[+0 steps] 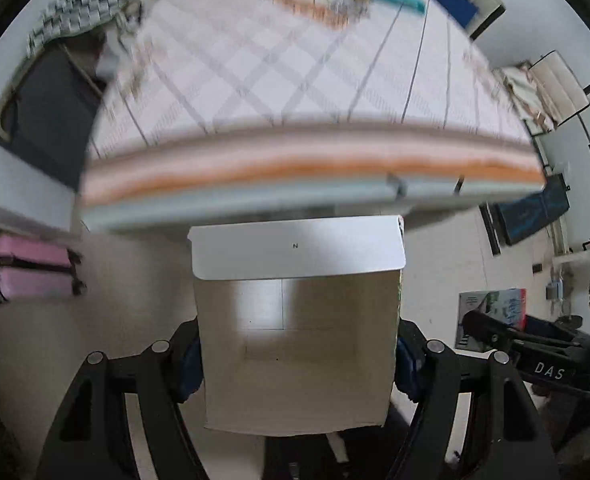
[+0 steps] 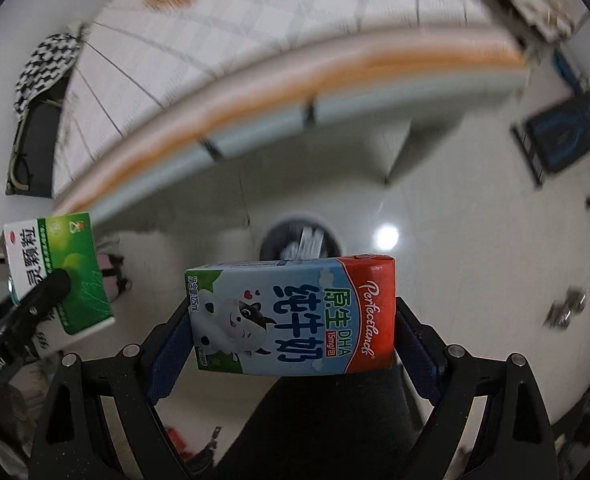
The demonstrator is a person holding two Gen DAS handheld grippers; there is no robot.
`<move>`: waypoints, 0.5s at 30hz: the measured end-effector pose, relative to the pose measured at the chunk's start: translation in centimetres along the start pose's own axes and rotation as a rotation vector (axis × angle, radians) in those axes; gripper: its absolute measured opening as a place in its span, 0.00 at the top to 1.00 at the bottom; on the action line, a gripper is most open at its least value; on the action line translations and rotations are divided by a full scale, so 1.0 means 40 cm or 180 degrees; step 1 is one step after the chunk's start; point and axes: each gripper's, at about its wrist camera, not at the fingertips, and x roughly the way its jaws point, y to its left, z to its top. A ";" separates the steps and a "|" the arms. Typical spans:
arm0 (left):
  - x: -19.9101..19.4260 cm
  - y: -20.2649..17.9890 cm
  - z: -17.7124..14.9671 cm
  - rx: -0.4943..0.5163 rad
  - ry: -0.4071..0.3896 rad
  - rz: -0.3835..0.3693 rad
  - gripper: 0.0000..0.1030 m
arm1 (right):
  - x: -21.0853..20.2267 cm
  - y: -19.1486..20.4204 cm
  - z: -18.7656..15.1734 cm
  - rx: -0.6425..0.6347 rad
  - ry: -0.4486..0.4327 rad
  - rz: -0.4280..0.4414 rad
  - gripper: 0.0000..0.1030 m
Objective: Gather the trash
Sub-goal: 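Lift the white box and milk carton off the table toward the bin, then open both grippers over the bin to drop the box and carton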
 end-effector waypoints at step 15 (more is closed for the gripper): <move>0.721 0.097 -0.104 -0.0730 0.0948 -0.0621 0.04 | 0.730 -0.232 -0.038 0.0715 0.0811 0.0802 0.09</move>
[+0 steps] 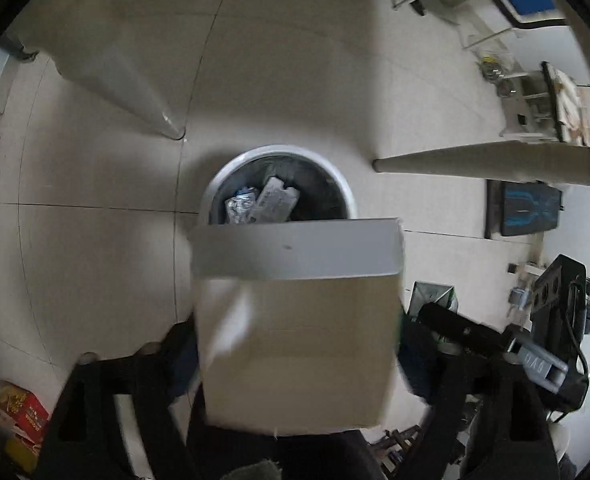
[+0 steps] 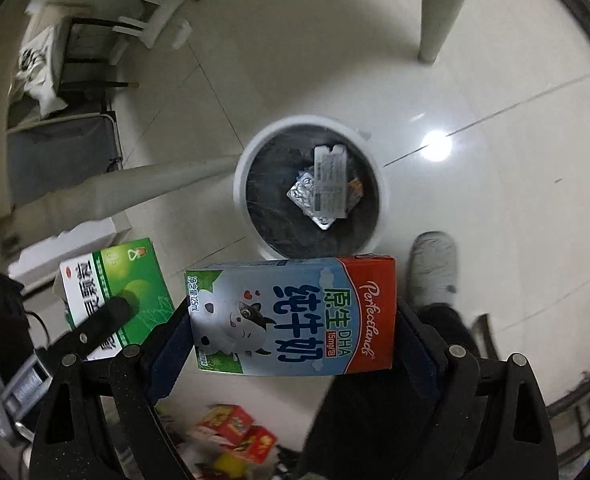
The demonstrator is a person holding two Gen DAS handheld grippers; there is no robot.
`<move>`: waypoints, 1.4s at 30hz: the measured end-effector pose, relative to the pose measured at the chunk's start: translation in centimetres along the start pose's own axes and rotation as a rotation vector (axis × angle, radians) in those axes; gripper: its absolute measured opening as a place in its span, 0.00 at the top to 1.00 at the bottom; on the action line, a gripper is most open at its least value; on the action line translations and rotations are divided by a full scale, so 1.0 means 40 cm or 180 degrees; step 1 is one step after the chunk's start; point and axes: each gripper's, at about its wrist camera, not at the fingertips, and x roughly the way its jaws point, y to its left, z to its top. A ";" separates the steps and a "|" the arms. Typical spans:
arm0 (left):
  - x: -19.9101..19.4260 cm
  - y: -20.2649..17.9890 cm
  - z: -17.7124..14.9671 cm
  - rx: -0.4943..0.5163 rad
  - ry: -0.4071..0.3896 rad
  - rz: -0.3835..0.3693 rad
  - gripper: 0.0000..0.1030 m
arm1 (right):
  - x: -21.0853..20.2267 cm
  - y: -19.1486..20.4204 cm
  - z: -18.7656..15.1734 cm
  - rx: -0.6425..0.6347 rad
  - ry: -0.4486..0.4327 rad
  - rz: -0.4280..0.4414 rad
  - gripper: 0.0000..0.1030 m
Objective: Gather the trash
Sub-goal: 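Open both grippers over the bin to drop the box and carton, then move both grippers back over the table toward the remaining items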
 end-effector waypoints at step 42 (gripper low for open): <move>-0.475 -0.170 -0.271 0.0372 -0.0659 0.1034 0.00 | -0.397 0.289 -0.272 -0.1307 -0.0767 -0.1407 0.00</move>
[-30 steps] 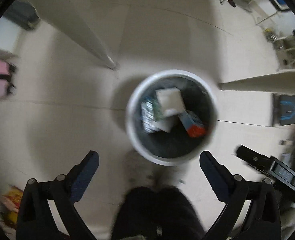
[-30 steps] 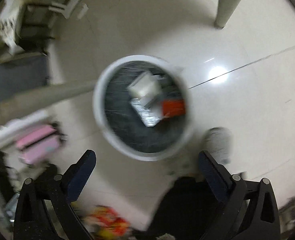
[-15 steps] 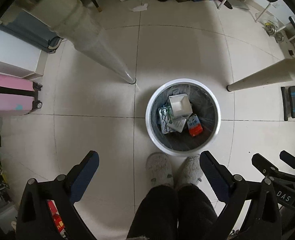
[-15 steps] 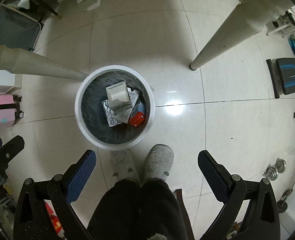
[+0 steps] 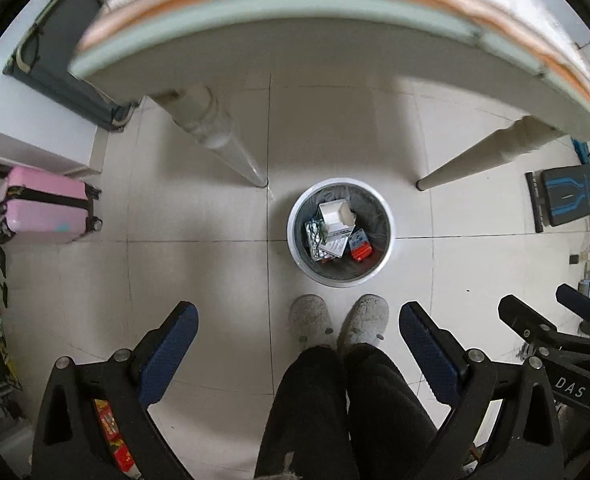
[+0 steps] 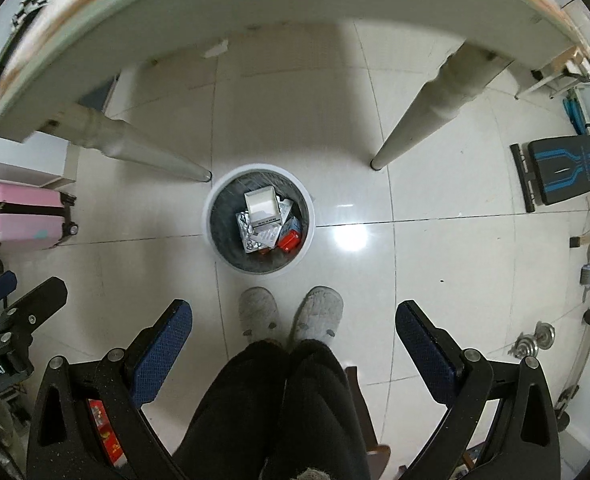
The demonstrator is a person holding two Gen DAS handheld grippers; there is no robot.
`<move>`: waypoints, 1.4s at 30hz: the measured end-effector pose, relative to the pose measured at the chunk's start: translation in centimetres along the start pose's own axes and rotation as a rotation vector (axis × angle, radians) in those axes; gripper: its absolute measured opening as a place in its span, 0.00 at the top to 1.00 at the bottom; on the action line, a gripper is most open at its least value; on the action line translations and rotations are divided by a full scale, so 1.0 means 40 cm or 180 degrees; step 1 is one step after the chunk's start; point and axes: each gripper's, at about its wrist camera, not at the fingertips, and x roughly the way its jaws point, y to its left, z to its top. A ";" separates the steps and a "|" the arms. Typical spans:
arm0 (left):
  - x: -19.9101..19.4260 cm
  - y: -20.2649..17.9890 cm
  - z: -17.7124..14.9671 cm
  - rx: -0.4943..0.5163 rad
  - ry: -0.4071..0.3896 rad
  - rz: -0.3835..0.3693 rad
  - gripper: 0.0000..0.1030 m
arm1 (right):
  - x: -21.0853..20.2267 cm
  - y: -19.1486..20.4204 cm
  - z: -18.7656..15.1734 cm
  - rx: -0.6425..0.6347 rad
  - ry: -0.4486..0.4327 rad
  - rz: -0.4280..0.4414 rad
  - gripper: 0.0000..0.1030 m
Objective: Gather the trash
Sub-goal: 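Move both grippers back over the table toward the remaining items, then grasp the silver blister pack with the left gripper while the right grasps the rice bag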
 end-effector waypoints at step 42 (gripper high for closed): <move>-0.199 -0.174 1.035 -0.1145 -0.0698 0.1002 0.00 | -0.308 0.029 1.481 -0.2560 -0.0148 -0.0987 0.00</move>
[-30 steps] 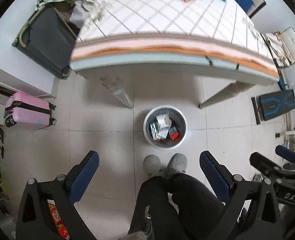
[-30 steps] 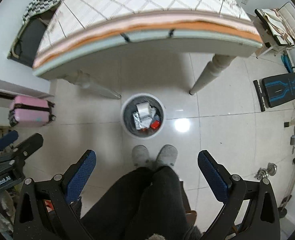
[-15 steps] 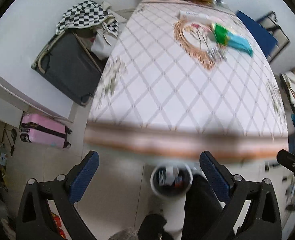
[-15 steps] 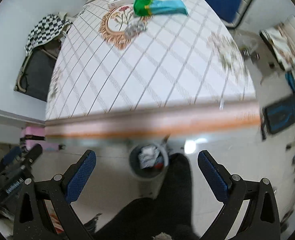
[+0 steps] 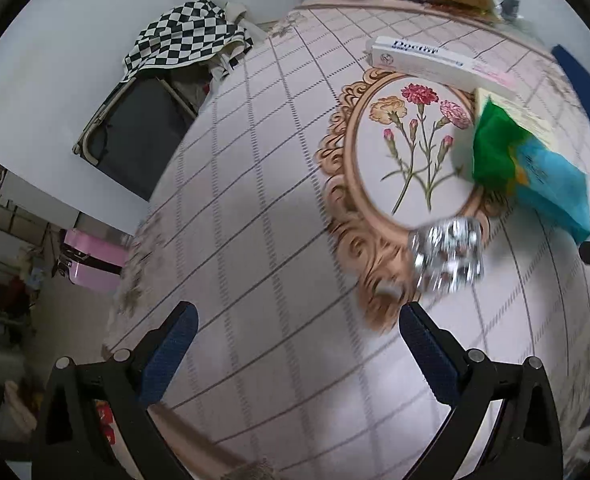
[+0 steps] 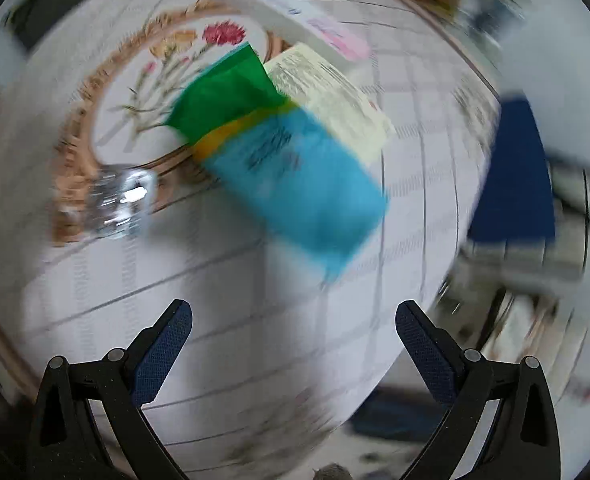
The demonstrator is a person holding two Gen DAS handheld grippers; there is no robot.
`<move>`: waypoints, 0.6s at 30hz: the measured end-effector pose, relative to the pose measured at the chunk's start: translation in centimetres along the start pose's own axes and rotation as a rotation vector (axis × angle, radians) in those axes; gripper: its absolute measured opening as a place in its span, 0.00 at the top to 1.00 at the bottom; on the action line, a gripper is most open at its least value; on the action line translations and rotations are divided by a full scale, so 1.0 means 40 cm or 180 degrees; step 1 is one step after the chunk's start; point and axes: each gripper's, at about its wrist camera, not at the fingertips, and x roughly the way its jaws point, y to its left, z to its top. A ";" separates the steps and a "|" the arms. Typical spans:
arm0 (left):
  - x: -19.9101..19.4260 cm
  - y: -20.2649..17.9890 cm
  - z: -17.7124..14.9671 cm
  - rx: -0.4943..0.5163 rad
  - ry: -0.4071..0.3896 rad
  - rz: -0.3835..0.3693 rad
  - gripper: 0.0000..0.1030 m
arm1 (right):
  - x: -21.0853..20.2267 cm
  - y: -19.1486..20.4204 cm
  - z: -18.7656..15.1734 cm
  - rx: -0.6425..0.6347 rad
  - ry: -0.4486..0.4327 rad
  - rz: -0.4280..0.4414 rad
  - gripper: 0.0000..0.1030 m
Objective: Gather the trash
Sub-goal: 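Grasp the silver blister pack with the left gripper while the right grasps the rice bag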
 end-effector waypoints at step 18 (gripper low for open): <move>0.153 -0.040 0.068 -0.0507 0.0893 -0.0689 0.01 | 0.232 -0.135 0.072 0.0557 0.0299 0.0867 0.10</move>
